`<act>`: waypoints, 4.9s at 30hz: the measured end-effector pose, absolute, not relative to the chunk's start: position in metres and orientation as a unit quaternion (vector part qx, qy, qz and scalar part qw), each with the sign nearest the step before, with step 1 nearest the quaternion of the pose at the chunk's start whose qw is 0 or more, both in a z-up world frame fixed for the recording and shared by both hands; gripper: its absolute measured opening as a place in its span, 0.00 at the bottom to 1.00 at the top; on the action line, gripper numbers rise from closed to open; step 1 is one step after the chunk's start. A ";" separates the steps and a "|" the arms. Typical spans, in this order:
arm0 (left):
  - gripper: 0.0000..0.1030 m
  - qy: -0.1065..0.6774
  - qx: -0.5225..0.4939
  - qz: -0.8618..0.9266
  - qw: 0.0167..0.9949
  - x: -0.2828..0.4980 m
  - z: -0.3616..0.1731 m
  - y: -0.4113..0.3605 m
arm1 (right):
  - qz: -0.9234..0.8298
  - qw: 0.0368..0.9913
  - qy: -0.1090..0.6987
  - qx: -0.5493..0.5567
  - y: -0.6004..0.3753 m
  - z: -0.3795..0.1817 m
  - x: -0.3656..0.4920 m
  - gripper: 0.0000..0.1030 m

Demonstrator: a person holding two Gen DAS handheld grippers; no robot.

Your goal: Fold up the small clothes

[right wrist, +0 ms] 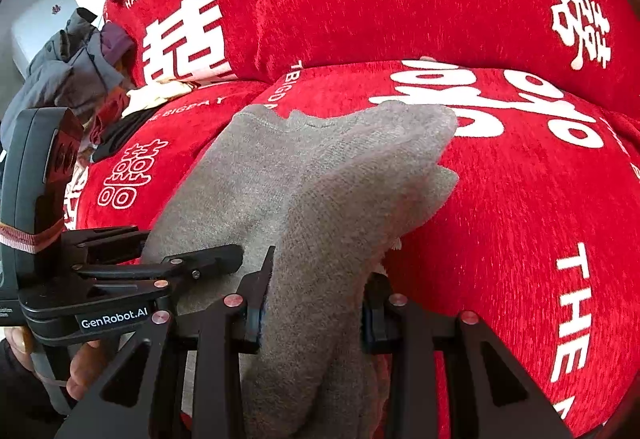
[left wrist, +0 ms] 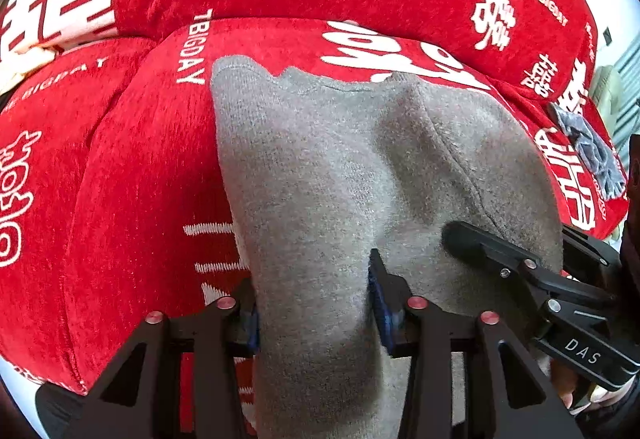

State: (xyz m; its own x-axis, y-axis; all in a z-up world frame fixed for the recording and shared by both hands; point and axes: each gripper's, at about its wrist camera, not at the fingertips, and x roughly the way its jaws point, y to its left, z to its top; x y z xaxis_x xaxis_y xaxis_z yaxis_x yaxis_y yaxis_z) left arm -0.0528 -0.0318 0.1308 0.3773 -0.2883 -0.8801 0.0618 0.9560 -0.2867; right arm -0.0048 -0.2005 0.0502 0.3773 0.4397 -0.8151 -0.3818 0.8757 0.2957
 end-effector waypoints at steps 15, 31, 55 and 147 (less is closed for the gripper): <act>0.82 0.549 -0.148 -0.099 0.817 -0.049 0.114 -0.006 | 0.228 0.813 0.532 0.067 -0.234 0.024 0.016 0.65; 0.82 0.495 -0.148 -0.137 0.845 -0.055 0.170 -0.019 | 0.284 0.846 0.452 -0.017 -0.213 0.076 -0.008 0.68; 0.82 0.555 -0.092 -0.117 0.818 0.029 0.116 -0.037 | 0.289 0.789 0.540 0.038 -0.216 0.012 0.097 0.67; 1.00 0.560 -0.072 -0.046 0.824 -0.103 0.125 -0.007 | 0.389 0.793 0.447 -0.138 -0.209 0.059 -0.101 0.69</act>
